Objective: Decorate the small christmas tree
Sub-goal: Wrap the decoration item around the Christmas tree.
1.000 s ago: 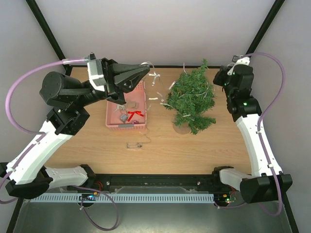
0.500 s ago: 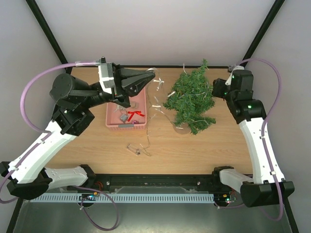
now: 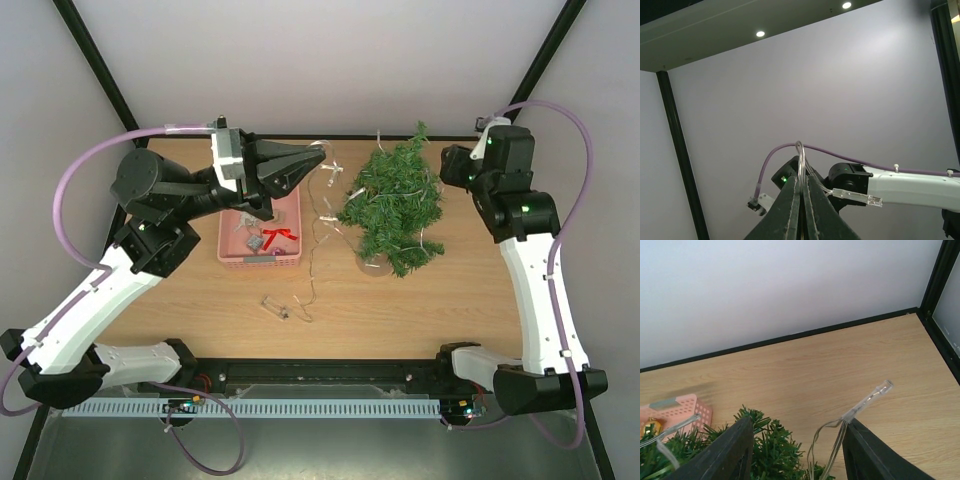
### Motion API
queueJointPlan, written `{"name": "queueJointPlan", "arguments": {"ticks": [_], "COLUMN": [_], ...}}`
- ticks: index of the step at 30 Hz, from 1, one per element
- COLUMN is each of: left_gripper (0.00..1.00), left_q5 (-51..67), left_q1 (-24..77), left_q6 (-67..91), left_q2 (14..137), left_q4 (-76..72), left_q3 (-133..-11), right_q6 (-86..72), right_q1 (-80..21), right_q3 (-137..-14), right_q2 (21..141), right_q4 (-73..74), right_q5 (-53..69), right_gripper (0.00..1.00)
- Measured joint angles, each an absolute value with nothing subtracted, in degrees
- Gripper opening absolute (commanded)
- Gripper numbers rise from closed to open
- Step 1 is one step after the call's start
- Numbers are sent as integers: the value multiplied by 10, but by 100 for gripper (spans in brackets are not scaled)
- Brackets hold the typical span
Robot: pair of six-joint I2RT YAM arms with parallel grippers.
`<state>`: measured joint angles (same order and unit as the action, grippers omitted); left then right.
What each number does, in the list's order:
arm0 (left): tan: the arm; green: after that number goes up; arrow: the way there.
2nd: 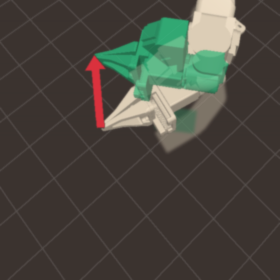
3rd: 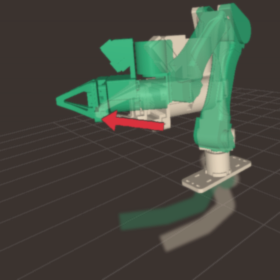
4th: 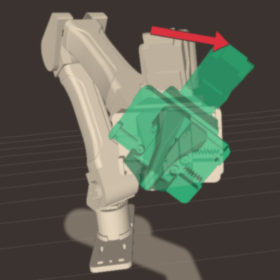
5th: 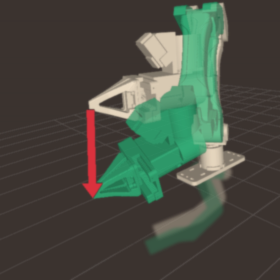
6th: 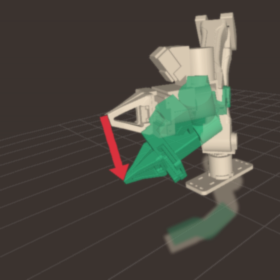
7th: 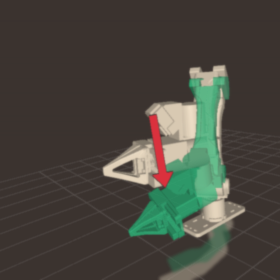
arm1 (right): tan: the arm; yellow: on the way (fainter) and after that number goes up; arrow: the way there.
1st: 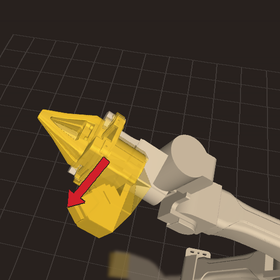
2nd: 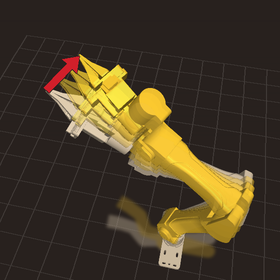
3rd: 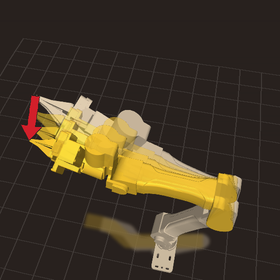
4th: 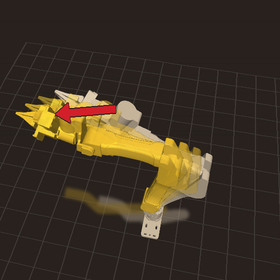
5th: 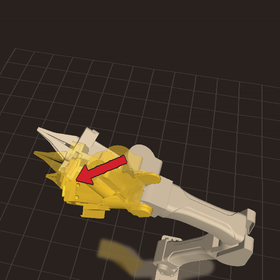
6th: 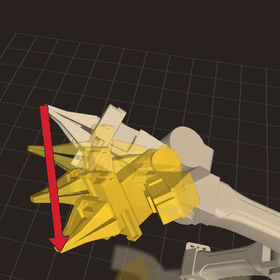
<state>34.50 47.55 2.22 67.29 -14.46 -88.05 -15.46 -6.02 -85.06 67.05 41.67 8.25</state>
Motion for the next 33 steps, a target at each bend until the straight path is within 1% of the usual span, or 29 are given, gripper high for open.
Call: {"name": "queueJointPlan", "arguments": {"ticks": [12,16,19,23,27,33], "left_gripper": [2,2,2,2,2,2], "left_q5": [345,344,340,338,336,336], "left_q1": [475,475,475,475,475,475], "left_q6": [24,24,23,23,23,21], "left_q2": [677,675,676,675,674,674], "left_q4": [-154,-157,-159,-159,-159,-159], "left_q3": [-866,-856,-849,-846,-843,-842], "right_q6": [-155,-148,-149,-157,-156,-156], "right_q1": [-60,-60,-60,-60,-60,-60], "right_q3": [-877,-887,-909,-915,-910,-884], "right_q2": [676,714,758,781,776,721], "right_q4": [463,458,441,426,443,465], "right_q5": [103,115,119,105,78,70], "right_gripper": [50,49,47,47,49,53]}}
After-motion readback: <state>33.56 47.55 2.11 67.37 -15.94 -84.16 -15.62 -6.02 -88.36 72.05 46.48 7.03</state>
